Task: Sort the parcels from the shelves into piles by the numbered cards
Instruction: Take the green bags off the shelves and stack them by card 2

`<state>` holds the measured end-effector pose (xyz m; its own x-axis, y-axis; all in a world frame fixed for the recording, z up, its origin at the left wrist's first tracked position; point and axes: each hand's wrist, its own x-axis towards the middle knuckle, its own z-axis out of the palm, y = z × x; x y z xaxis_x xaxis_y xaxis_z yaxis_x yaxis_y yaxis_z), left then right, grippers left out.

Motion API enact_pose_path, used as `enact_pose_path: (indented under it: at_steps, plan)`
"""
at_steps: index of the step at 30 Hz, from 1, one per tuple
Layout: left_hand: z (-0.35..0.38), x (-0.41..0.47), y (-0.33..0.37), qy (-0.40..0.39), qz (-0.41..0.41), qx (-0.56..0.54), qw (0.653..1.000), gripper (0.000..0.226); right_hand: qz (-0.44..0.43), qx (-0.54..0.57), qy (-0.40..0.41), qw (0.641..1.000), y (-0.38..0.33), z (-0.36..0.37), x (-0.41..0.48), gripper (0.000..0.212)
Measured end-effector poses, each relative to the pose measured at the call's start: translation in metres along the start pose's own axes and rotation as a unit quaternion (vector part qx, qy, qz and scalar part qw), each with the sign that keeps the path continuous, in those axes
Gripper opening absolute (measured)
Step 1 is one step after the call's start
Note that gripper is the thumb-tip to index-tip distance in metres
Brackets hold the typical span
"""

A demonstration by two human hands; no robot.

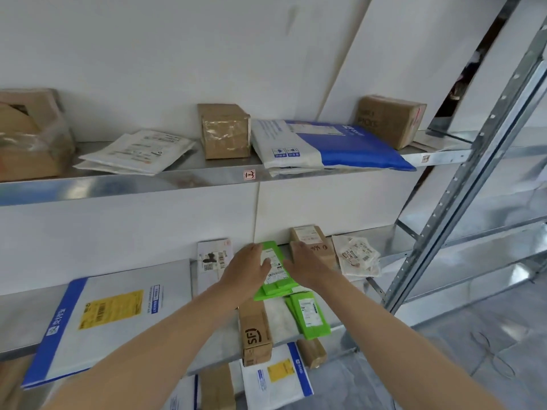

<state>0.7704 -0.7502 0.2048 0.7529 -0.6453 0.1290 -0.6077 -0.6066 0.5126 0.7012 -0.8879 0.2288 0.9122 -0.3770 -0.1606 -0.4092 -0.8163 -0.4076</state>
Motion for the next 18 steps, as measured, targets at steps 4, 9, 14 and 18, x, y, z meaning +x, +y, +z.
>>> enact_pose_path:
  at_steps: [4, 9, 14, 18]
  plan:
    - [0.029, 0.019, -0.008, 0.0, -0.07, -0.074, 0.995, 0.043, -0.015, 0.017, -0.036, 0.999, 0.011, 0.018, 0.037, 0.054]
    - [0.06, 0.044, -0.009, 0.013, -0.148, -0.076, 0.986, 0.044, -0.028, 0.005, -0.066, 0.997, 0.025, 0.035, 0.089, 0.057]
    - [0.085, 0.065, -0.022, -0.007, -0.238, -0.038, 0.97, 0.024, -0.023, -0.014, -0.113, 0.993, 0.041, 0.055, 0.121, 0.056]
    - [0.113, 0.068, -0.031, -0.042, -0.261, 0.009, 0.964, 0.017, -0.003, -0.033, -0.179, 0.983, 0.051, 0.067, 0.135, 0.049]
